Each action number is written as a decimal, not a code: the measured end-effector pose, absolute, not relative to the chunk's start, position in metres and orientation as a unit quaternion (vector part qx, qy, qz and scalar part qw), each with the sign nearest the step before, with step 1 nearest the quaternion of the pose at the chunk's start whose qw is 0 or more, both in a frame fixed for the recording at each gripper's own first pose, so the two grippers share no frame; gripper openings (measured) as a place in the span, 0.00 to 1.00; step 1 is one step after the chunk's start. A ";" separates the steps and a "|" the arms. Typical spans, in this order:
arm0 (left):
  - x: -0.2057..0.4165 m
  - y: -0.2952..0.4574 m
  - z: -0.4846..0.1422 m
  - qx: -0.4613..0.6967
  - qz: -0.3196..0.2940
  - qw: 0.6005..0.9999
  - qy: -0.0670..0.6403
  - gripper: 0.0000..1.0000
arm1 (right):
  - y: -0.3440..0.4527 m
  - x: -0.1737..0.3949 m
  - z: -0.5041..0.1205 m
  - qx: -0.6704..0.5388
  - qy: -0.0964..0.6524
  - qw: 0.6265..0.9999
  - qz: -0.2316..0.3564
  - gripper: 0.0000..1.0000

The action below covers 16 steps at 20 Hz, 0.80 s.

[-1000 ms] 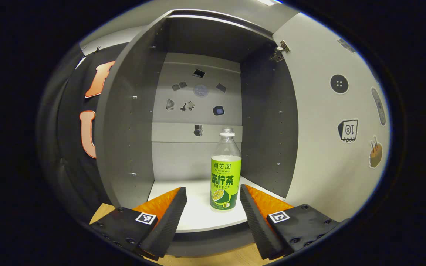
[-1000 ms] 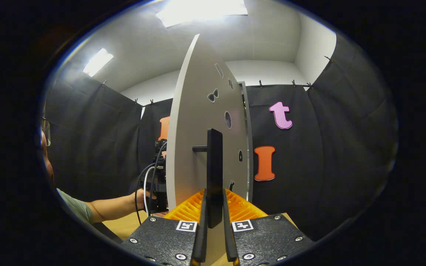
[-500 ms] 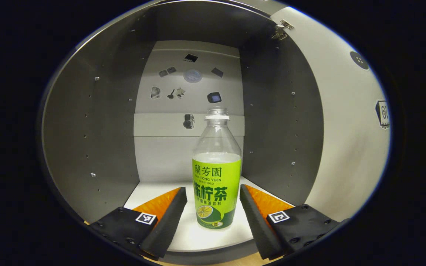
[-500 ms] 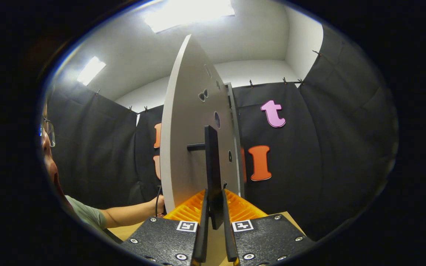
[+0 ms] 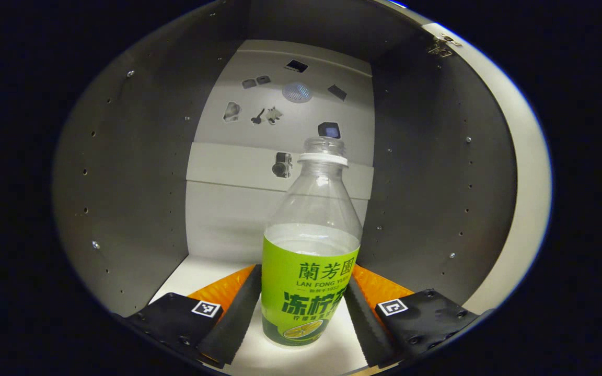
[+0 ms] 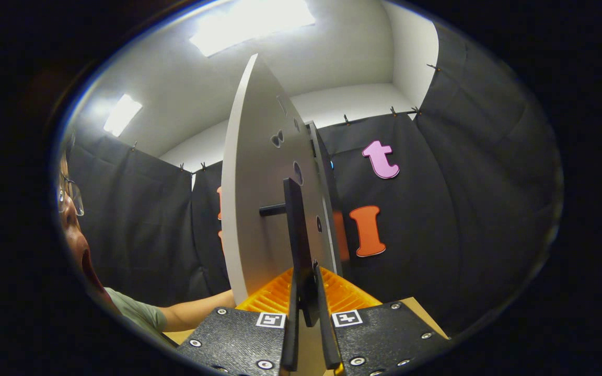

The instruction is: Open the cabinet door with the right hand, grasp the bottle in the cabinet with the left hand and place it on the coaster, then close the cabinet door with the right hand.

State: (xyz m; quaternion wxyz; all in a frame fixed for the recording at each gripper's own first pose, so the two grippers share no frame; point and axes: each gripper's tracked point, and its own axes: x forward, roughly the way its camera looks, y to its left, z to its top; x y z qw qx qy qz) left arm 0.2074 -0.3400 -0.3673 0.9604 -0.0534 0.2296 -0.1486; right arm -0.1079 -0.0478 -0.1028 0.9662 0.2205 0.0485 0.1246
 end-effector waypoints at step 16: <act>0.132 -0.307 -0.299 -0.012 -0.190 0.963 0.191 0.77 | -0.070 -0.109 -0.110 0.227 0.063 0.969 0.070 0.48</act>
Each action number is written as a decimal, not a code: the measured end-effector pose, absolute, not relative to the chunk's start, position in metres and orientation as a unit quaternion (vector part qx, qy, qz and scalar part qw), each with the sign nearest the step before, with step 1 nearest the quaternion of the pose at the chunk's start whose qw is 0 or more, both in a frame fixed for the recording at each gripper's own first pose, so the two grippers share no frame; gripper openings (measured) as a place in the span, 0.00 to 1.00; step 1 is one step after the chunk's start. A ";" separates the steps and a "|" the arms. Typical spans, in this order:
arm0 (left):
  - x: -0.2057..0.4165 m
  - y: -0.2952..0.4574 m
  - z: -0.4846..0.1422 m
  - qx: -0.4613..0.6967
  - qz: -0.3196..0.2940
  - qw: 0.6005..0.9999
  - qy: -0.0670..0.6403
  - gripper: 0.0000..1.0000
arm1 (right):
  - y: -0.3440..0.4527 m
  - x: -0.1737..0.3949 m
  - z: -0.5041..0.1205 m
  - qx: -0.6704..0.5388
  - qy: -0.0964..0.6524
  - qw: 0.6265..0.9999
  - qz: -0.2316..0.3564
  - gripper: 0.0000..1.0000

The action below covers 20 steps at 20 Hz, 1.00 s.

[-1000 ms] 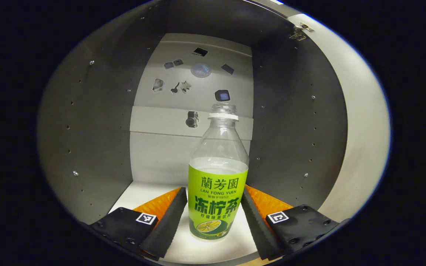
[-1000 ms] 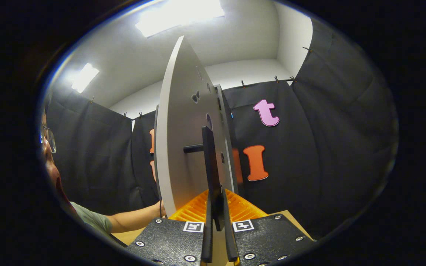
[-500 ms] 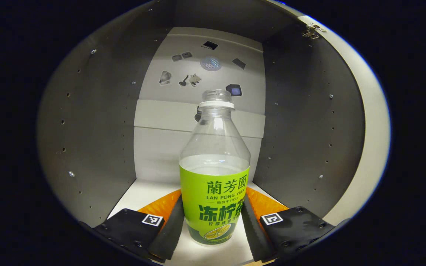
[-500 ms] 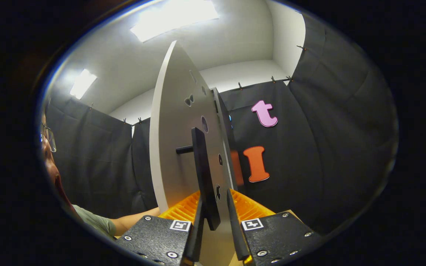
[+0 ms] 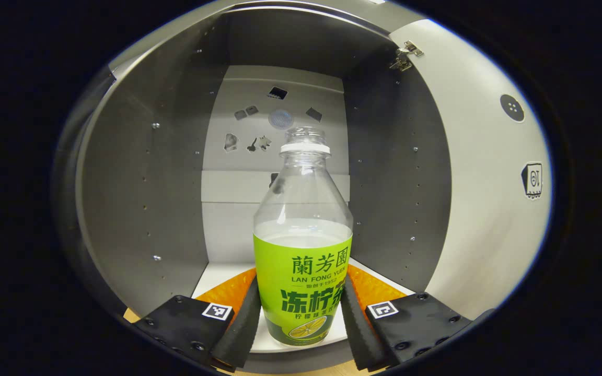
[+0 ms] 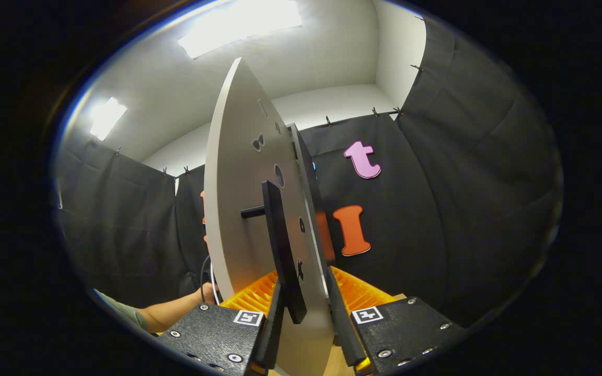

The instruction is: Open the cabinet door with the right hand, grasp the bottle in the cabinet with the left hand and place it on the coaster, then close the cabinet door with the right hand.

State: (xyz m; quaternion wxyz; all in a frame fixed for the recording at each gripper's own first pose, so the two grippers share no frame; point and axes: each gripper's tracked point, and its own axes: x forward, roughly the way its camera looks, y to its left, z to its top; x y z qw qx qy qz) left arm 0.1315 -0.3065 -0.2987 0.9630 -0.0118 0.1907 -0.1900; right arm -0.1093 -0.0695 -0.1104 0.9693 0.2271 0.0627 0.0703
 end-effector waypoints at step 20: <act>-0.011 -0.154 -0.239 0.040 -0.163 0.975 0.146 0.79 | -0.087 -0.111 -0.116 0.213 0.067 0.974 0.039 0.68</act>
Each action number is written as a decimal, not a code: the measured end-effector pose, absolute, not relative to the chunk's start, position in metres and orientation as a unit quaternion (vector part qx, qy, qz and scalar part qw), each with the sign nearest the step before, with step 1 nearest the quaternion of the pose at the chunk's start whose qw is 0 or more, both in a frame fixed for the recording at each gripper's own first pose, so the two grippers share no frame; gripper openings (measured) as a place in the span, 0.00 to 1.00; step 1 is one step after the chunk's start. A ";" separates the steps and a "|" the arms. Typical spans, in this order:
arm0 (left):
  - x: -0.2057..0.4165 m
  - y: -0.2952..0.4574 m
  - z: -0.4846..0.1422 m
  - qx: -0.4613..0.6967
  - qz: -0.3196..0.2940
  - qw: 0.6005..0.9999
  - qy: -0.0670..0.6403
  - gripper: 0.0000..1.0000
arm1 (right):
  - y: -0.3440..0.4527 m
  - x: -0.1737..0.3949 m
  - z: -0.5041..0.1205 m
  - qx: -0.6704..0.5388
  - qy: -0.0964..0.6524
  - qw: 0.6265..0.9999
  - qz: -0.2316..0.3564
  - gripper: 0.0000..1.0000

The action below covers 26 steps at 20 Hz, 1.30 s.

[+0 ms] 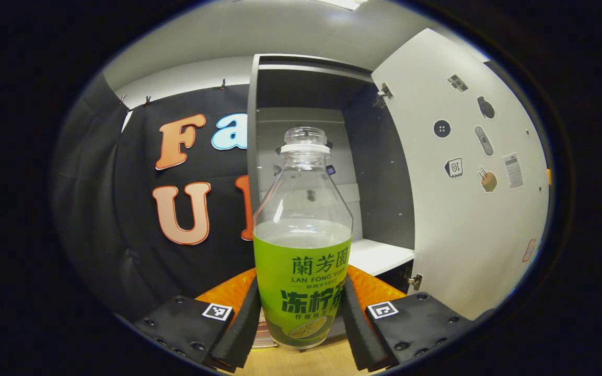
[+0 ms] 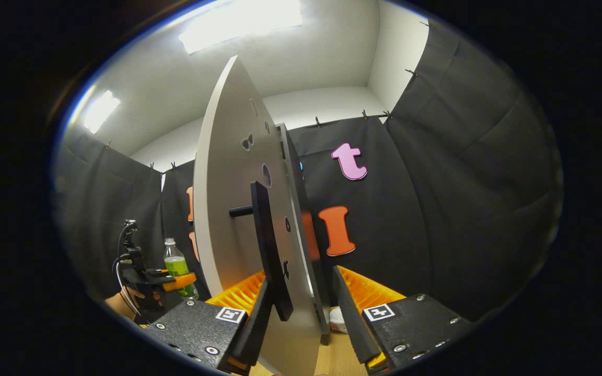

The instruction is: Open the cabinet door with the right hand, grasp the bottle in the cabinet with the left hand and place it on the coaster, then close the cabinet door with the right hand.

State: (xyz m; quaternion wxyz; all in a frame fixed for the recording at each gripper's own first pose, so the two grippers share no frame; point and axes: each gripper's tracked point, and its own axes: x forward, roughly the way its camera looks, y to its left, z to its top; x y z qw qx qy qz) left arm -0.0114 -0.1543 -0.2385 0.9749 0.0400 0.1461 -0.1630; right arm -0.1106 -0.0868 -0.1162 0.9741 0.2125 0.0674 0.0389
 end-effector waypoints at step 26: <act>-0.129 -0.052 -0.399 0.003 -0.126 0.973 0.191 0.79 | -0.087 -0.111 -0.112 0.211 0.042 0.975 0.045 0.70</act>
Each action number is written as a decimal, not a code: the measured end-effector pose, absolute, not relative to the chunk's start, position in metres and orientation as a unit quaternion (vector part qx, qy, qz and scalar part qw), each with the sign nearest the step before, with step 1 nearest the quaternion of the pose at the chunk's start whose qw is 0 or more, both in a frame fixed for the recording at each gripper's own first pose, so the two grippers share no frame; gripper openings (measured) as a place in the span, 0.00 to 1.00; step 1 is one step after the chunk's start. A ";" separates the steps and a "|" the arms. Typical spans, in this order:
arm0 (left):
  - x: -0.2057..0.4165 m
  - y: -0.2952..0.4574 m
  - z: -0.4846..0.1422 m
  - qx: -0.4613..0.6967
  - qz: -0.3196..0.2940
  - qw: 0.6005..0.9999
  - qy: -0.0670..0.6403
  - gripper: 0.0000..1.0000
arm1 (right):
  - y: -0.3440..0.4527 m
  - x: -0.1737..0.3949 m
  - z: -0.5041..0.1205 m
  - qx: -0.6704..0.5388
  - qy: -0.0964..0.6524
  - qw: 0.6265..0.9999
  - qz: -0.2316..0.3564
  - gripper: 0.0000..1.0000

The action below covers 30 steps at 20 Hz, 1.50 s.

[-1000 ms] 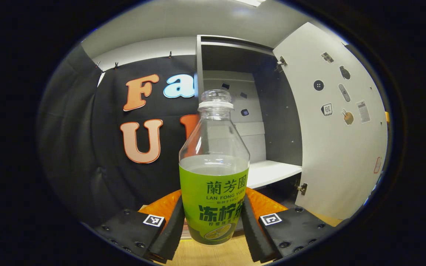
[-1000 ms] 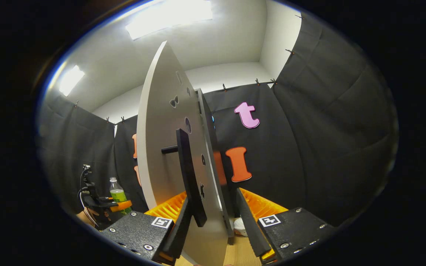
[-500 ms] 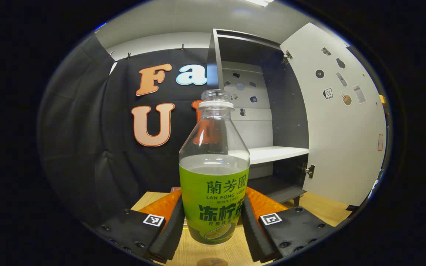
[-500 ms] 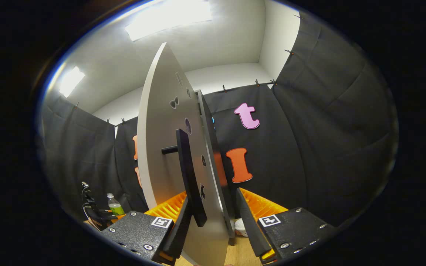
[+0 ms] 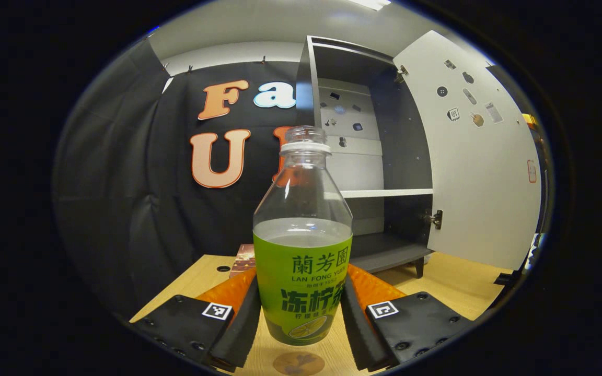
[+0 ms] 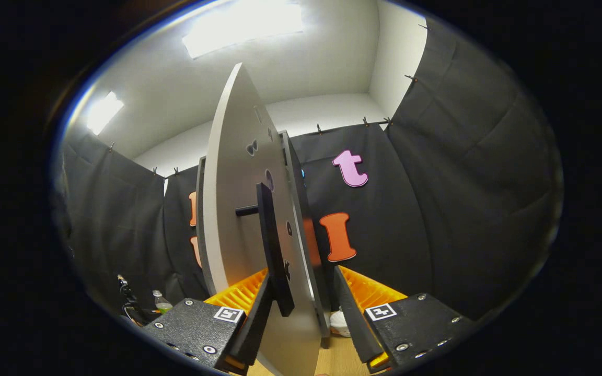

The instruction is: Open the cabinet door with the right hand, grasp the bottle in the cabinet with the left hand and place it on the coaster, then close the cabinet door with the right hand.

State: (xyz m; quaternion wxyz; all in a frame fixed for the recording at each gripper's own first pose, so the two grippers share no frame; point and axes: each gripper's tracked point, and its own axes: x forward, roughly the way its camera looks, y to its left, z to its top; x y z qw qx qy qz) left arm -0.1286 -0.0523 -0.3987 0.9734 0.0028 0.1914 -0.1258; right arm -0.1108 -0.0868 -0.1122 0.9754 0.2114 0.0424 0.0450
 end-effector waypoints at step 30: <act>-0.193 -0.039 -0.525 -0.012 -0.135 0.958 0.251 0.83 | -0.085 -0.111 -0.111 0.235 0.036 0.969 0.063 0.71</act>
